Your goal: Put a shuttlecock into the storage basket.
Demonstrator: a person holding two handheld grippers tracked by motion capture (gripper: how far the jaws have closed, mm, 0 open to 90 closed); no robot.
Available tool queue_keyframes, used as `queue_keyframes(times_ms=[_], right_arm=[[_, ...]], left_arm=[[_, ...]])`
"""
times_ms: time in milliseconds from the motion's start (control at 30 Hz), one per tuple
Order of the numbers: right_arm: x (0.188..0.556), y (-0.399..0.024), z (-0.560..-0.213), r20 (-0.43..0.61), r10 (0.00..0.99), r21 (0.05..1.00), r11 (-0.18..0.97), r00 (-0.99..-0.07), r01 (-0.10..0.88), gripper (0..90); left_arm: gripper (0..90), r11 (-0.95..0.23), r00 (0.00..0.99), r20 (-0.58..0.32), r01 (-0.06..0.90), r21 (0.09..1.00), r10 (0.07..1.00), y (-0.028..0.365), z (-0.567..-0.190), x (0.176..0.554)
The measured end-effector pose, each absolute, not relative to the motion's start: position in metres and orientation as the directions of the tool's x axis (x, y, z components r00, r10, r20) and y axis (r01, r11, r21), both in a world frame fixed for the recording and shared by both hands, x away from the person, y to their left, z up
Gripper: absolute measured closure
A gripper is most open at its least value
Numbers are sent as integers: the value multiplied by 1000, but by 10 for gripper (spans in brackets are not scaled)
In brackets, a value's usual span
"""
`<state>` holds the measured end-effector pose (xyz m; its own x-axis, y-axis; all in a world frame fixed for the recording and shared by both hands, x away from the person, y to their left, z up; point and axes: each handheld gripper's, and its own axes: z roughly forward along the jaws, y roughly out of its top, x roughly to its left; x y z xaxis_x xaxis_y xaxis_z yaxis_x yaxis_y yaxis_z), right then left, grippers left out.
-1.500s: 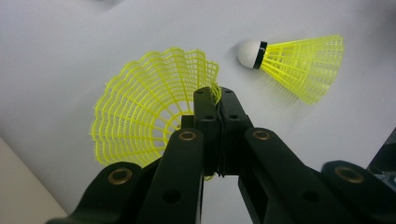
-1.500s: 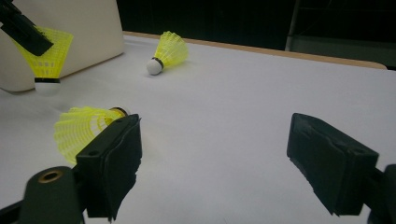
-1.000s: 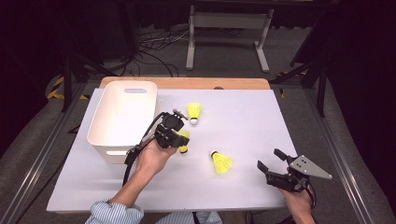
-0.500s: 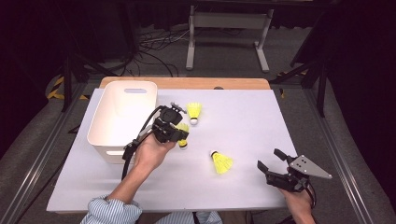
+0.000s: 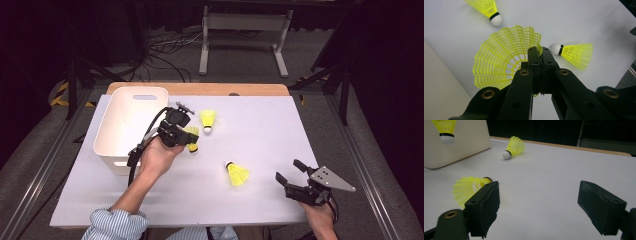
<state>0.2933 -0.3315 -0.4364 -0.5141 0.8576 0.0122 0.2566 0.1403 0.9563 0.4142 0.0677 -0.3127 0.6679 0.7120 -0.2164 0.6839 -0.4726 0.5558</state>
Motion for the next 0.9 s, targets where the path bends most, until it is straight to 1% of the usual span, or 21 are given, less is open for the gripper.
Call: queue_keyframes(times_ms=[900], right_arm=[[294,-331,-437,11,857,955,143,-516,259,186]], left_arm=[[891,-460,655,-187,679,572,732,80,-291,423]])
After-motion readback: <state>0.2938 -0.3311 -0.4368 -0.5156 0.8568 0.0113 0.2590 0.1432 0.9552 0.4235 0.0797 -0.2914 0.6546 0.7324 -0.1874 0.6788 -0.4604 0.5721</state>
